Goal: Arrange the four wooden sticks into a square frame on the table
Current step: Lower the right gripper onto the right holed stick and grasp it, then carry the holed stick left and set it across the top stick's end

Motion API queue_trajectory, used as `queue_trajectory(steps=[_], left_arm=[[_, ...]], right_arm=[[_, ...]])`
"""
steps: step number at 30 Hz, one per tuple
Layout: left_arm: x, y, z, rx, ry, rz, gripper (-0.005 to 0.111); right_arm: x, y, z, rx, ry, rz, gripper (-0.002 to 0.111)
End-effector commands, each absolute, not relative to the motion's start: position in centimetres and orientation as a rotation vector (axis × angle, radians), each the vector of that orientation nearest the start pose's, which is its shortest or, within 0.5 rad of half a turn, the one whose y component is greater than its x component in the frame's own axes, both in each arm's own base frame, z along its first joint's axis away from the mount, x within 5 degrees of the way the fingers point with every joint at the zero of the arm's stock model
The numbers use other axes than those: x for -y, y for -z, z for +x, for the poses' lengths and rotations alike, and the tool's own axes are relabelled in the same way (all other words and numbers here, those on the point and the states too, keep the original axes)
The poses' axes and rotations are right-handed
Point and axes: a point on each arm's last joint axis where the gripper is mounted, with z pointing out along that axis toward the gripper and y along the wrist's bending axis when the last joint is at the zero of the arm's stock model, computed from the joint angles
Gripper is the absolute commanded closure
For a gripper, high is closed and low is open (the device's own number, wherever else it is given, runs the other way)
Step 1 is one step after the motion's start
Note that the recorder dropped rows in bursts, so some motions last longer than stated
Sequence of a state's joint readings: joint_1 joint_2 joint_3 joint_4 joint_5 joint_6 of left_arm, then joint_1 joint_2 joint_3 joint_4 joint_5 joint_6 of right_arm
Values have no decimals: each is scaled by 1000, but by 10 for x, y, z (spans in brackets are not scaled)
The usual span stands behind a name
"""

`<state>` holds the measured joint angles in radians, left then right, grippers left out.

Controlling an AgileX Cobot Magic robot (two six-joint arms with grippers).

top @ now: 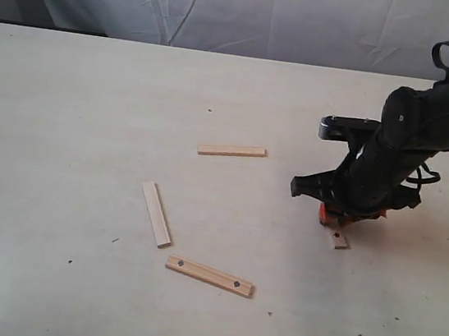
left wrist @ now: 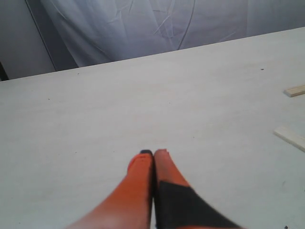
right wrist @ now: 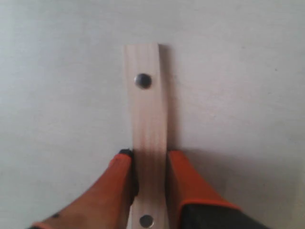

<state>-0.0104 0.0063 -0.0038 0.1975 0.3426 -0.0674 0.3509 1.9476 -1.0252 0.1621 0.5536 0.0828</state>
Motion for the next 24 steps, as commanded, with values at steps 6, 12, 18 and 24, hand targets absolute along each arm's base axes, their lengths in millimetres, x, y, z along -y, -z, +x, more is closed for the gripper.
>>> queue_trajectory(steps=[6,12,18,24], left_arm=[[-6,-183,54,-1817,-138,70,106],[-6,-183,54,-1817,-138,70,106],[-6,-183,54,-1817,-138,70,106],[-6,-183,54,-1817,-138,70,106]], right_arm=[[-131,-125,326,-3023,-207,-234,108],[-174,-160,347,-2902,-278,-346,108],[-213,-162,366,-2851,-322,-342,108],[-227,-148,383,-2889,-319,-329,108]])
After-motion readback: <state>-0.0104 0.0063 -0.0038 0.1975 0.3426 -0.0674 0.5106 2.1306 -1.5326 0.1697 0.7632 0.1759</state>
